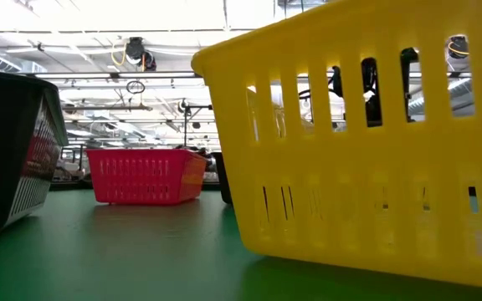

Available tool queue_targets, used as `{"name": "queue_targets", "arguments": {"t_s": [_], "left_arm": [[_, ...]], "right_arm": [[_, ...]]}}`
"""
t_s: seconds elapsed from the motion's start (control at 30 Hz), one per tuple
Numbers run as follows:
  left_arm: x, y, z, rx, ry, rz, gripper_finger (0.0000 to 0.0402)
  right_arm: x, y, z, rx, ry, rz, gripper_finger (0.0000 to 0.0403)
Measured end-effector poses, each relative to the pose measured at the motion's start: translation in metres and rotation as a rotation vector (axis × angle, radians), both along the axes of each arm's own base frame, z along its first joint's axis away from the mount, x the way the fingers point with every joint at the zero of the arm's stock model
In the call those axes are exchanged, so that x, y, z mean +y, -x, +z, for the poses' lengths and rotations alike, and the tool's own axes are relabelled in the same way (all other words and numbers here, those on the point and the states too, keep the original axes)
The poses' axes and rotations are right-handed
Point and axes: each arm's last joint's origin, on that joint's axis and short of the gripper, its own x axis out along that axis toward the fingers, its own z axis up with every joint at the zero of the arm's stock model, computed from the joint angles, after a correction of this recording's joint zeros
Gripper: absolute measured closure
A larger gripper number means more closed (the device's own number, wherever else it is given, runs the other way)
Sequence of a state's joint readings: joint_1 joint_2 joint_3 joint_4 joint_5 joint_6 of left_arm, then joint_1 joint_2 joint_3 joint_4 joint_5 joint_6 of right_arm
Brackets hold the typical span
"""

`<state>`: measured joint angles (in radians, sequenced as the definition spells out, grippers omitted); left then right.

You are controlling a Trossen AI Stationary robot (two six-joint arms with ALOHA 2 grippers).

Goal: Stack baskets by color
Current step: Stack the top red bin on top of the middle red bin

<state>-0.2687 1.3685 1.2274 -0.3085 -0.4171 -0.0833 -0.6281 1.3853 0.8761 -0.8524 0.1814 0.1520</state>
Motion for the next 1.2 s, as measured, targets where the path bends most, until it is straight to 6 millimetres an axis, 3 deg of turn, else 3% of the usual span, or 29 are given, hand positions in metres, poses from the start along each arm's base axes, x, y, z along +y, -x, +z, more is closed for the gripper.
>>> {"name": "queue_targets", "arguments": {"t_s": [0.53, 0.9, 1.2], "left_arm": [[0.000, 0.000, 0.000, 0.000, 0.000, 0.000, 0.0364], [0.000, -0.001, 0.002, -0.020, -0.001, -0.002, 0.0364], [0.000, -0.001, 0.002, -0.023, -0.002, -0.003, 0.0364]], "right_arm": [[0.001, 0.001, 0.003, -0.012, 0.009, 0.007, 0.0388], [0.009, 0.012, 0.026, -0.083, 0.062, 0.009, 0.0388], [0.012, 0.016, 0.058, -0.122, 0.089, 0.002, 0.0397]]}}
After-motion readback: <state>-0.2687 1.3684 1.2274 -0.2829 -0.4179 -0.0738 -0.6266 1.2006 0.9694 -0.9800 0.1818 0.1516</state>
